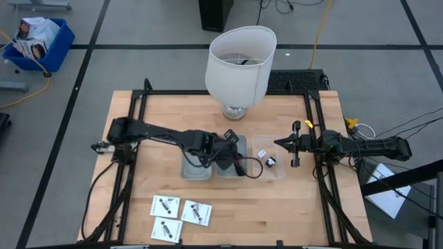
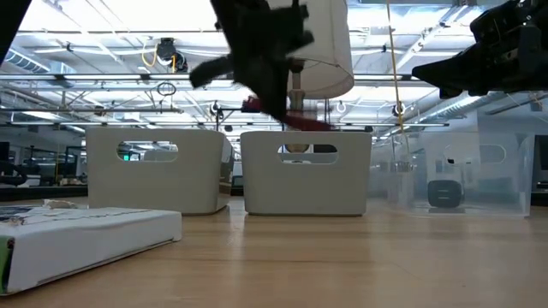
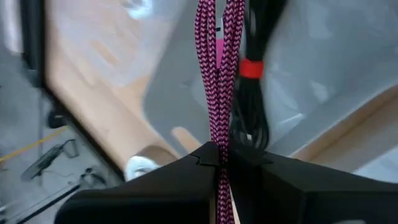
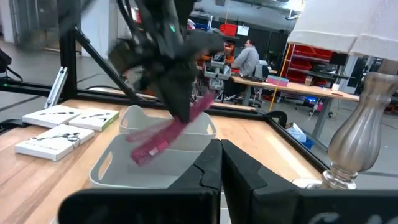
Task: Pick and place items into bin
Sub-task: Put the black pink charger cable into the right gray bin
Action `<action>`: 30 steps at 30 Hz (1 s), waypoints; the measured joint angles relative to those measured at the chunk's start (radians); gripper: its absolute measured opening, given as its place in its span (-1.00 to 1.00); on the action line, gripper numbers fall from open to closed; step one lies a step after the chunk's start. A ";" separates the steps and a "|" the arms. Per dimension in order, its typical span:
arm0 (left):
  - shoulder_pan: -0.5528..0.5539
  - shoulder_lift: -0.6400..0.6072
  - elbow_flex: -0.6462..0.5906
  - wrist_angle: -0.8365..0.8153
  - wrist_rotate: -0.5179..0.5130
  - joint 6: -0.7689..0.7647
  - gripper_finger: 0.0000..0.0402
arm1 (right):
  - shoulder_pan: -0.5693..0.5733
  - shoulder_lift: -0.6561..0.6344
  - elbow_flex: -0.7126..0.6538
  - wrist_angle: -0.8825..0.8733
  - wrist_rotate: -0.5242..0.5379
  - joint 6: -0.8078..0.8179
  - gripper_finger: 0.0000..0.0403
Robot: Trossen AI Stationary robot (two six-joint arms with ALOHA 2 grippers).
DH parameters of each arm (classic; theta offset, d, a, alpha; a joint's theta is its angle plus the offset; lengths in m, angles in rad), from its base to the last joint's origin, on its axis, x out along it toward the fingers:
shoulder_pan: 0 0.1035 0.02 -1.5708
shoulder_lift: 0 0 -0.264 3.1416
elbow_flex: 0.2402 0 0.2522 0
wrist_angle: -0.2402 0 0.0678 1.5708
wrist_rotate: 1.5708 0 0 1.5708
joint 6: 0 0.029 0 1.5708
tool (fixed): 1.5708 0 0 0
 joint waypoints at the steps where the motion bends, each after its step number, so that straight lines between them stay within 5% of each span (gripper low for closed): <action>1: 0.009 0.000 -0.016 0.005 0.009 0.007 -0.93 | 0.000 0.000 0.000 0.000 0.000 0.000 -1.00; 15: 0.058 0.000 -0.098 0.203 0.214 0.046 -0.93 | 0.000 0.000 0.000 0.045 0.000 -0.037 -1.00; 30: 0.092 0.000 -0.235 0.363 0.262 0.004 -0.91 | 0.000 0.000 0.000 0.046 0.000 -0.037 -1.00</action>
